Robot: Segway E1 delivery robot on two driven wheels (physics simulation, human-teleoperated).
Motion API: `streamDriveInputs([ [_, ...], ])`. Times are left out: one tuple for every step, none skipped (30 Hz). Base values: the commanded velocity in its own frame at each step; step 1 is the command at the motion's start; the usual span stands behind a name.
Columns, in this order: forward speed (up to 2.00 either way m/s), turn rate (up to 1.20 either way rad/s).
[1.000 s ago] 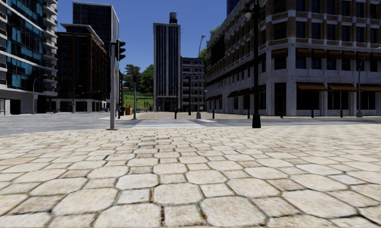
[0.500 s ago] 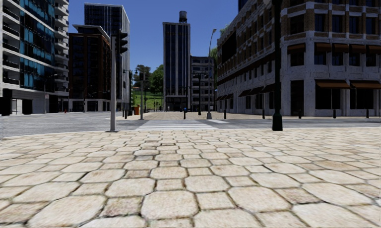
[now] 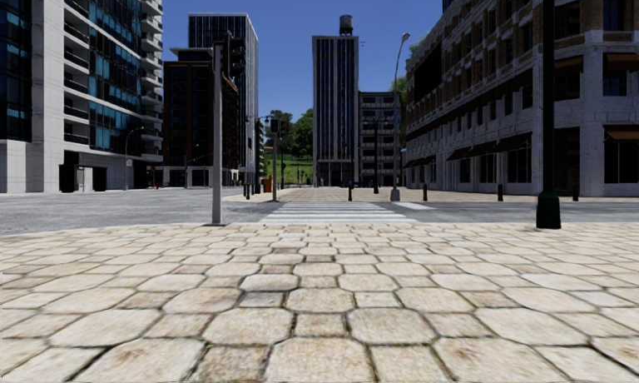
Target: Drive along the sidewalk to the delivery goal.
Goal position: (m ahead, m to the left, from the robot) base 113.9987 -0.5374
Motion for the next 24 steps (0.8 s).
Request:
streamDriveInputs([
  [2.00,0.00],
  [2.00,0.00],
  [2.00,0.00],
  [2.00,0.00],
  [2.00,0.00],
  [2.00,0.00],
  [2.00,0.00],
  [2.00,0.00],
  [2.00,0.00],
  [2.00,0.00],
  [2.00,0.00],
  [2.00,0.00],
  [2.00,0.00],
  [2.00,0.00],
  [2.00,0.00],
  [2.00,0.00],
  [2.00,0.00],
  [2.00,0.00],
  [2.00,0.00],
  [2.00,0.00],
  [2.00,0.00],
  [2.00,0.00],
  [2.00,0.00],
  [2.00,0.00],
])
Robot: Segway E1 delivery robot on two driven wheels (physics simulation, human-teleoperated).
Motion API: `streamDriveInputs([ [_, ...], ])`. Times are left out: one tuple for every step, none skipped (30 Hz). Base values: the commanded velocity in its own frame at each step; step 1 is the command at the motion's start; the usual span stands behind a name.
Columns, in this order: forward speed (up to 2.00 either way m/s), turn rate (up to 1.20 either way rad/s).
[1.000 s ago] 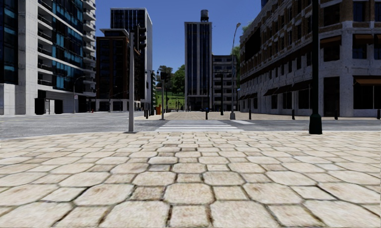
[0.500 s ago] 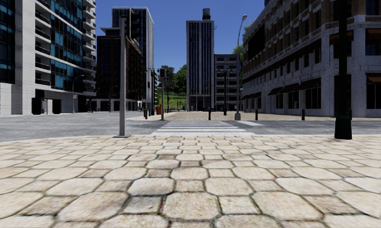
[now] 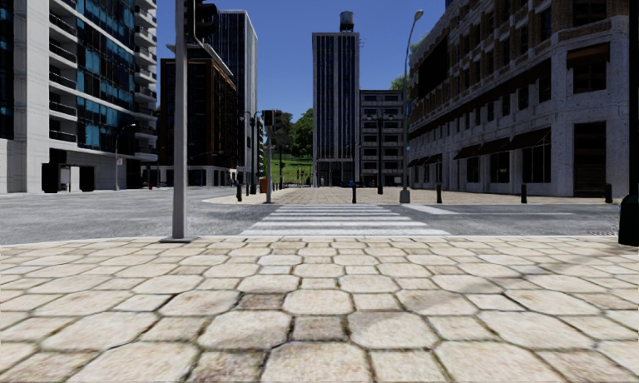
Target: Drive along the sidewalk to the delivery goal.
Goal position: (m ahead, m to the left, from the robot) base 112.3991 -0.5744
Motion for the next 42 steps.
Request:
streamDriveInputs([
  [2.00,0.00],
  [2.00,0.00],
  [2.00,0.00],
  [2.00,0.00],
  [2.00,0.00],
  [2.00,0.00],
  [2.00,0.00],
  [2.00,0.00],
  [2.00,0.00],
  [2.00,0.00],
  [2.00,0.00],
  [2.00,0.00],
  [2.00,0.00],
  [2.00,0.00],
  [2.00,0.00],
  [2.00,0.00],
  [2.00,0.00],
  [2.00,0.00],
  [2.00,0.00],
  [2.00,0.00],
  [2.00,0.00],
  [2.00,0.00],
  [2.00,0.00],
  [2.00,0.00],
  [2.00,0.00],
  [2.00,0.00],
  [2.00,0.00],
  [2.00,0.00],
  [2.00,0.00],
  [2.00,0.00],
  [2.00,0.00],
  [2.00,0.00],
  [2.00,0.00],
  [2.00,0.00],
  [2.00,0.00],
  [2.00,0.00],
  [2.00,0.00],
  [2.00,0.00],
  [2.00,0.00],
  [2.00,0.00],
  [2.00,0.00],
  [2.00,0.00],
])
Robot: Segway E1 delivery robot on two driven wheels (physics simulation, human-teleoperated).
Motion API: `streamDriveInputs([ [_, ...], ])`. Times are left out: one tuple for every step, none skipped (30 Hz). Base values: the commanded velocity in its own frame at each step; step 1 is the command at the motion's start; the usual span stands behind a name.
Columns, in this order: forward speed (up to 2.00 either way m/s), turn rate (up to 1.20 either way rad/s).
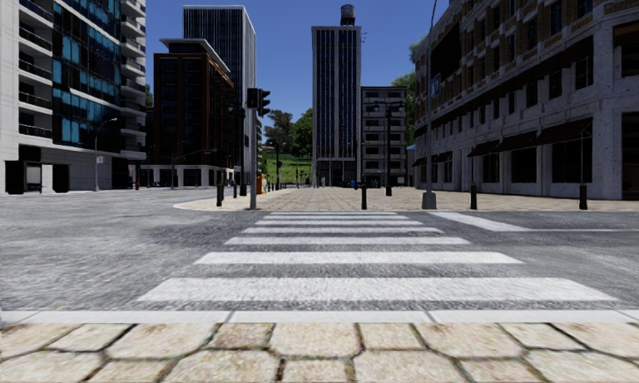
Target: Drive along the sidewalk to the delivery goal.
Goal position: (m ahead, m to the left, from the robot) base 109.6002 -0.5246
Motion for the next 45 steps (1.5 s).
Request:
streamDriveInputs([
  [2.00,0.00],
  [2.00,0.00],
  [2.00,0.00],
  [2.00,0.00],
  [2.00,0.00],
  [2.00,0.00],
  [2.00,0.00],
  [2.00,0.00],
  [2.00,0.00],
  [2.00,0.00],
  [2.00,0.00],
  [2.00,0.00],
  [2.00,0.00],
  [2.00,0.00],
  [1.96,0.00],
  [1.66,0.00],
  [1.47,0.00],
  [1.47,0.00],
  [1.41,0.00],
  [1.39,0.00],
  [1.39,0.00],
  [1.39,0.00],
  [1.35,0.00],
  [1.35,0.00],
  [1.33,0.00],
  [1.33,0.00],
  [1.32,0.00],
  [1.32,0.00],
  [1.32,0.00],
  [1.32,0.00],
  [1.32,0.00],
  [1.32,0.00],
  [1.32,0.00],
  [1.32,0.00],
  [1.32,0.00],
  [1.32,0.00],
  [1.32,0.00],
  [1.32,0.00],
  [1.32,0.00],
  [1.32,0.00],
  [1.33,0.00],
  [1.33,0.00],
  [1.33,0.00],
  [1.33,0.00],
  [1.33,0.00],
])
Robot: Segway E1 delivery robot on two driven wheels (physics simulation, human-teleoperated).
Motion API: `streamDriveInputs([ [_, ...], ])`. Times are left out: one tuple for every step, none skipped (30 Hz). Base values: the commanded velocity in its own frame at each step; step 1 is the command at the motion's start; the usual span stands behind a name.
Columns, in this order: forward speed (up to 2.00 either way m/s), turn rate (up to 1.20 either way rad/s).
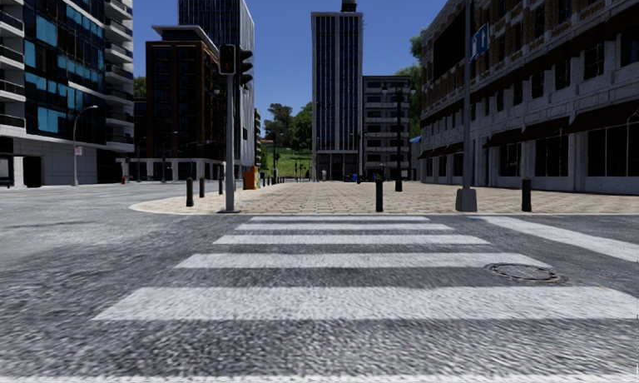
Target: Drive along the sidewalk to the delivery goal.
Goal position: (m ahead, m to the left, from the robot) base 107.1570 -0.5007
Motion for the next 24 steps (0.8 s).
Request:
streamDriveInputs([
  [1.33,0.00],
  [1.33,0.00],
  [1.40,0.00],
  [1.75,0.00],
  [1.75,0.00],
  [2.00,0.00],
  [2.00,0.00],
  [2.00,0.00],
  [2.00,0.00],
  [2.00,0.00],
  [2.00,0.00],
  [2.00,0.00],
  [2.00,0.00],
  [2.00,0.00],
  [2.00,0.00],
  [2.00,0.00],
  [2.00,0.00],
  [2.00,0.00],
  [2.00,0.00],
  [2.00,0.00],
  [2.00,0.00],
  [2.00,0.00],
  [2.00,0.00],
  [2.00,0.00],
])
